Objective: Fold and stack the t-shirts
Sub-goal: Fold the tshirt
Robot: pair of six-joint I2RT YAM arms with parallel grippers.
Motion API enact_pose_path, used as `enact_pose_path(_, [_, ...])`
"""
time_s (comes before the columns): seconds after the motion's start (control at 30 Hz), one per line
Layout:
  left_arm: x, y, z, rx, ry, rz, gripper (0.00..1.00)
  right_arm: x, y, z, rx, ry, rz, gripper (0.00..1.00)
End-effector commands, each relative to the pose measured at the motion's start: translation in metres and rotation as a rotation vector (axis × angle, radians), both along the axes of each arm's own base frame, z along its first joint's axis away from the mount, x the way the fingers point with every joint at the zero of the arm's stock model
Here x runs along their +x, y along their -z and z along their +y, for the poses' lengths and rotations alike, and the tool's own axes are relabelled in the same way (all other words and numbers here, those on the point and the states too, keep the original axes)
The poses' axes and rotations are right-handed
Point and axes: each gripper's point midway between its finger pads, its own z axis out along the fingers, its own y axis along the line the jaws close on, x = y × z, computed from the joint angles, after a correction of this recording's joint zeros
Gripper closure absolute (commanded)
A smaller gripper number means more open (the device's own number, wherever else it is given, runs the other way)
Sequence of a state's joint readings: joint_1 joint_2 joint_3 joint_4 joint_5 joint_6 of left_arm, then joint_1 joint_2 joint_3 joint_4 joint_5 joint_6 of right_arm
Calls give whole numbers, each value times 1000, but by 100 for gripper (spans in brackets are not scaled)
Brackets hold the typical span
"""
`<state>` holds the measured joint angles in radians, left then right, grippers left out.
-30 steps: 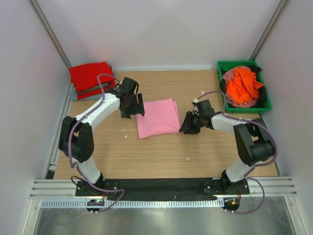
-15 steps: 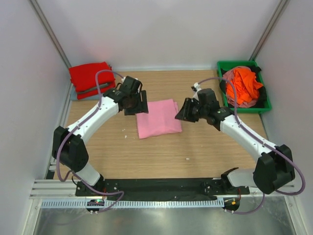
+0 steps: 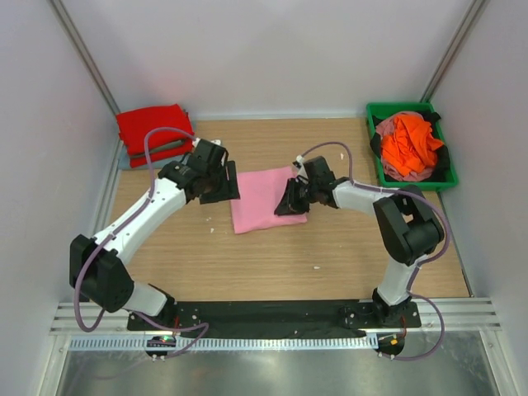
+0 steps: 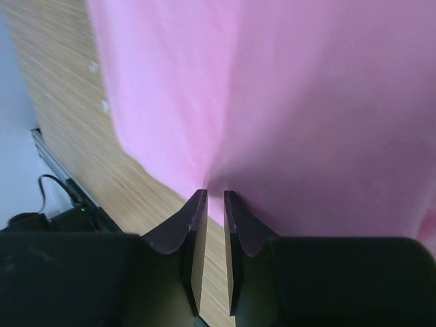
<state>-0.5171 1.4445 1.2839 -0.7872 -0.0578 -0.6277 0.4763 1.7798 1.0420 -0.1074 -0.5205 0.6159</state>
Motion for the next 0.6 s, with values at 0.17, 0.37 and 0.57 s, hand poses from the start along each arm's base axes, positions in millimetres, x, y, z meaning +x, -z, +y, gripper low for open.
enact_pose_path(0.17, [-11, -1, 16, 34, -15, -30, 34, -51, 67, -29, -65, 57, 93, 79])
enact_pose_path(0.37, [-13, 6, 20, 47, -17, -26, 35, -78, 47, -21, -84, 71, 35, 80])
enact_pose_path(0.57, [-10, 4, 27, 70, -37, -63, 25, -52, -57, -28, -162, 65, -169, 58])
